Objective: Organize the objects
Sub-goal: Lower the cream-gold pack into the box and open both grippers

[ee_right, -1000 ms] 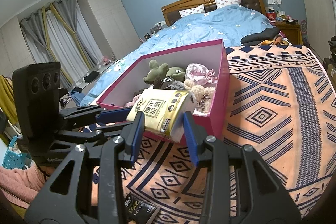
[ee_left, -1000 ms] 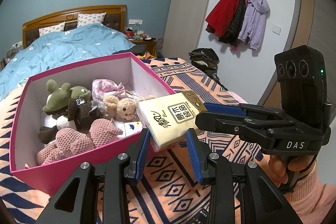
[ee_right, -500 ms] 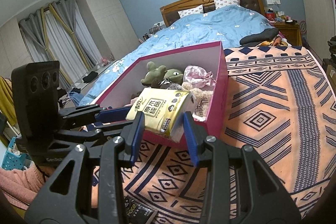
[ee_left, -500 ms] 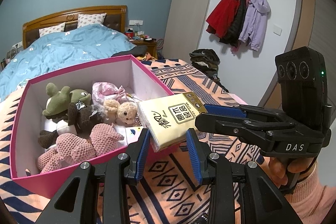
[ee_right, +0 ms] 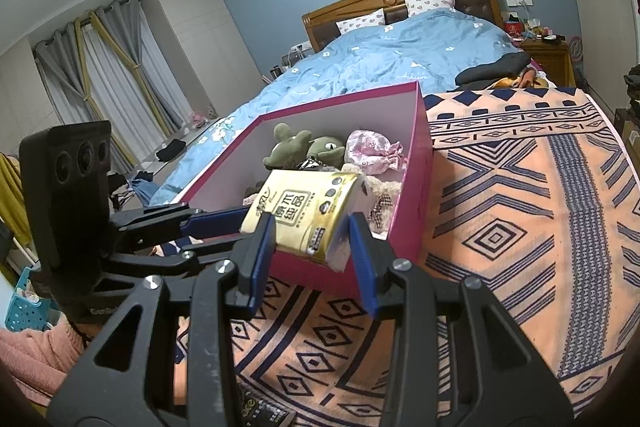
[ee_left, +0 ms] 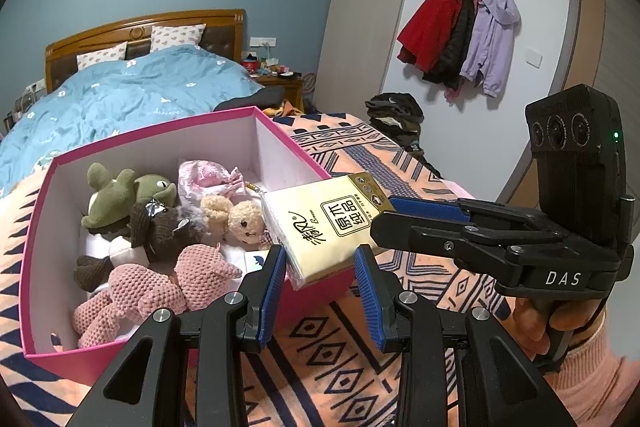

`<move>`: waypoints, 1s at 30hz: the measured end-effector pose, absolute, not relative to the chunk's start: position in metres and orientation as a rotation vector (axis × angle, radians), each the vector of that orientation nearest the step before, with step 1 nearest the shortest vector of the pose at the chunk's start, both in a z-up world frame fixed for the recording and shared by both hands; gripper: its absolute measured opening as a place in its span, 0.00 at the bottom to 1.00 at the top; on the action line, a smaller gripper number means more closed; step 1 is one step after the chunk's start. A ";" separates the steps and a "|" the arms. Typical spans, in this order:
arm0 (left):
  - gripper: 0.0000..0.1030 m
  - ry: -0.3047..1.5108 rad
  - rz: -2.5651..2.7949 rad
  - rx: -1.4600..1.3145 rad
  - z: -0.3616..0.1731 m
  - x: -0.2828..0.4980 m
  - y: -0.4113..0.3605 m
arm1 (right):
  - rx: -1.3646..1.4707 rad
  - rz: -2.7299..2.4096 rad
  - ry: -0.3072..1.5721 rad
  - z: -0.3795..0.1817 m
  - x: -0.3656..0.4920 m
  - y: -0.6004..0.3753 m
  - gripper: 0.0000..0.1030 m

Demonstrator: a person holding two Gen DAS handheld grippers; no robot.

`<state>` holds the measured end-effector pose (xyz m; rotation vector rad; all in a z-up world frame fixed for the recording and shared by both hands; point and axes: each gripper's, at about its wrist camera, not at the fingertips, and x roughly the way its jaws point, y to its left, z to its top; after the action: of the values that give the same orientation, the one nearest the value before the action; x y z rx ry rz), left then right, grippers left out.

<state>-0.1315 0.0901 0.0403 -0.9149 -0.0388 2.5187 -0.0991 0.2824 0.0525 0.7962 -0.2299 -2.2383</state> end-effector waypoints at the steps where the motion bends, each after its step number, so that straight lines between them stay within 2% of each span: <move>1: 0.35 -0.042 2.519 -0.918 0.040 -0.133 0.089 | 0.797 -2.236 -0.232 0.052 -0.101 0.282 0.40; 30: 0.35 -0.187 2.497 -1.084 0.012 -0.180 0.068 | 0.902 -2.285 -0.174 0.036 -0.137 0.258 0.40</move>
<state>-0.1805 0.0678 0.0119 -1.0836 -0.1873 2.4966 -0.1375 0.2582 0.0358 0.9018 -0.1743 -2.2850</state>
